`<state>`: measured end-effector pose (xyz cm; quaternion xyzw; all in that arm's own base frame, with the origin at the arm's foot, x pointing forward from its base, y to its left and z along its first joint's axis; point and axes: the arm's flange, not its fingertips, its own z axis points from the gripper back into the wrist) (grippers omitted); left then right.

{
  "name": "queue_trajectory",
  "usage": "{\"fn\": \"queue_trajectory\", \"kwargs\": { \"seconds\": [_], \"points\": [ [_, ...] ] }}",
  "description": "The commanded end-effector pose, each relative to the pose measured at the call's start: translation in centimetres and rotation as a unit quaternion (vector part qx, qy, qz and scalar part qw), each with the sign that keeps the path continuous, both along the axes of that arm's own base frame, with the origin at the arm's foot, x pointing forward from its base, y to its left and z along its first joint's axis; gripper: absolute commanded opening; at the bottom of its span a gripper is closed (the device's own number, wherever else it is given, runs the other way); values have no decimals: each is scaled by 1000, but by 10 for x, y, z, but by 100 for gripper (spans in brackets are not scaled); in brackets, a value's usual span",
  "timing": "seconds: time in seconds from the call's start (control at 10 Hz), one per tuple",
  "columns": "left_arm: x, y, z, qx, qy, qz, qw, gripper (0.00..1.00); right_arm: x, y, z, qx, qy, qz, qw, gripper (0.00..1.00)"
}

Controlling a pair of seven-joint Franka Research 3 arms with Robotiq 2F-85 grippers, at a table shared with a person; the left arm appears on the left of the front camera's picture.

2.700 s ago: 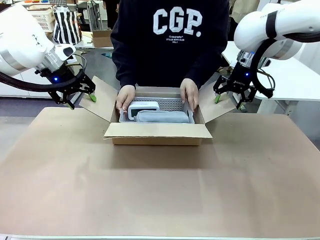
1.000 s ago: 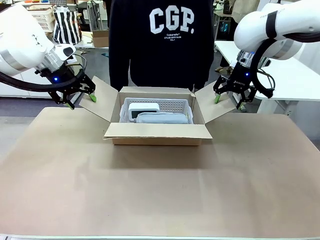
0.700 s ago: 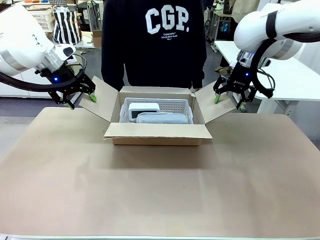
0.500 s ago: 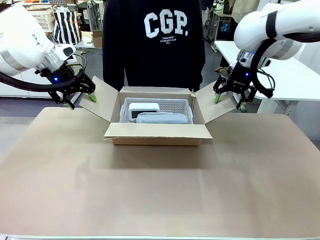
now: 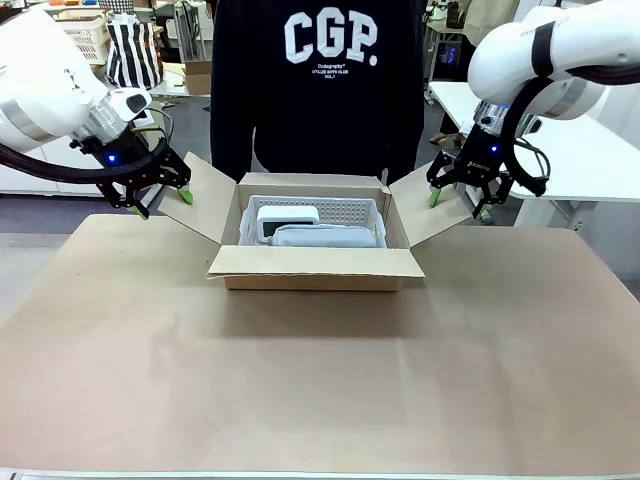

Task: Pack the gift set into the box.
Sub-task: Lift both hands away from the flaps of the Package Box.

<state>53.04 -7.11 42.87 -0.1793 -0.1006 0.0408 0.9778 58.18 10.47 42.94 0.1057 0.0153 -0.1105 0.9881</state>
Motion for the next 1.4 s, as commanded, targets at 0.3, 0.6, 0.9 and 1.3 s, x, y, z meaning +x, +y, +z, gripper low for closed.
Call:
{"fn": "queue_trajectory", "kwargs": {
  "seconds": [0.3,0.6,0.9,1.3],
  "points": [
    [-85,36,80,-89,14,-25,996,100,-69,-74,111,293,-61,4,954,100],
    [-157,71,108,-292,-77,-105,947,100,-113,-121,142,472,-33,-164,866,100],
    [-182,108,104,-373,-115,-77,918,100,-151,-172,140,563,-92,-256,780,100],
    [-188,105,120,-354,-120,-77,924,100,-138,-175,142,537,-39,-217,814,100]
  ]
}}
